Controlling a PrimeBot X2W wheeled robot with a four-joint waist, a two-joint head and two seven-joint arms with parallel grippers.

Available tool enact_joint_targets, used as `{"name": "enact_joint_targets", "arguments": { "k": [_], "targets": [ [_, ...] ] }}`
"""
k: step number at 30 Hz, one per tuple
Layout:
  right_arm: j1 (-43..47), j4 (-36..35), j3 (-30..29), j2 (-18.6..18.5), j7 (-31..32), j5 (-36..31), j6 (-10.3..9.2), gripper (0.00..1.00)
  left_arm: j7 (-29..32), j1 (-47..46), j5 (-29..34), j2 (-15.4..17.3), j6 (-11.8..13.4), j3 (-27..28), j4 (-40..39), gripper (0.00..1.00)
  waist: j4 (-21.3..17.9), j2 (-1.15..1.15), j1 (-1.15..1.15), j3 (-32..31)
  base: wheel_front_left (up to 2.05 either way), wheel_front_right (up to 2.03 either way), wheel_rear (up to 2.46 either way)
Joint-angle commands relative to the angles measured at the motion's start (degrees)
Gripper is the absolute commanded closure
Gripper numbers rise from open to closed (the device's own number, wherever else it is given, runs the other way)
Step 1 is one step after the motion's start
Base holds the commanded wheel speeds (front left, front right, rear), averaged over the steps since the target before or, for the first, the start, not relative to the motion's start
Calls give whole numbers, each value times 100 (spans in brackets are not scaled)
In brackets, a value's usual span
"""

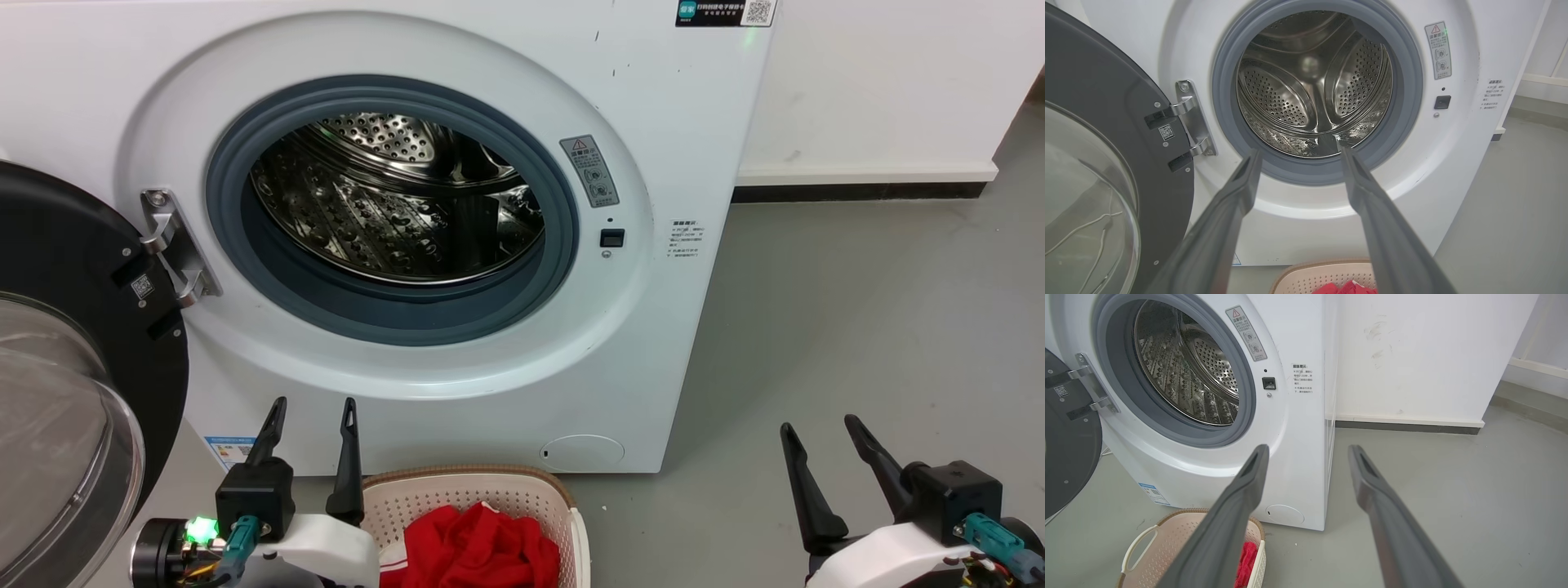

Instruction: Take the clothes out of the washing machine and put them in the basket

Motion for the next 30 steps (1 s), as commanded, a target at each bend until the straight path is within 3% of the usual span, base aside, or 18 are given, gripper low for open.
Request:
{"name": "enact_joint_targets", "arguments": {
  "k": [1, 3, 4, 30],
  "targets": [
    [21, -3, 5, 10, -18, 38, -4, 0, 22, 6, -5, 41, 23, -5, -24, 0, -5, 0, 0, -1, 0, 0, 0],
    [19, 0, 8, 10, -21, 37, -4, 0, 6, 6, -27, 40, 33, -2, -31, 0, -10, 0, 0, 1, 0, 0, 0],
    [0, 7, 6, 0, -7, 40, 0, 100, 9, 1, -29, 13, 17, 2, -9, 100, -11, 0, 0, 1, 0, 0, 0],
    [-422, 699, -48, -149, -111, 2839, -1, 100, 283, -236, -2803, -74, -372, 297, 473, 100, -15, 0, 0, 61, 0, 0, 0]
  ]
}}
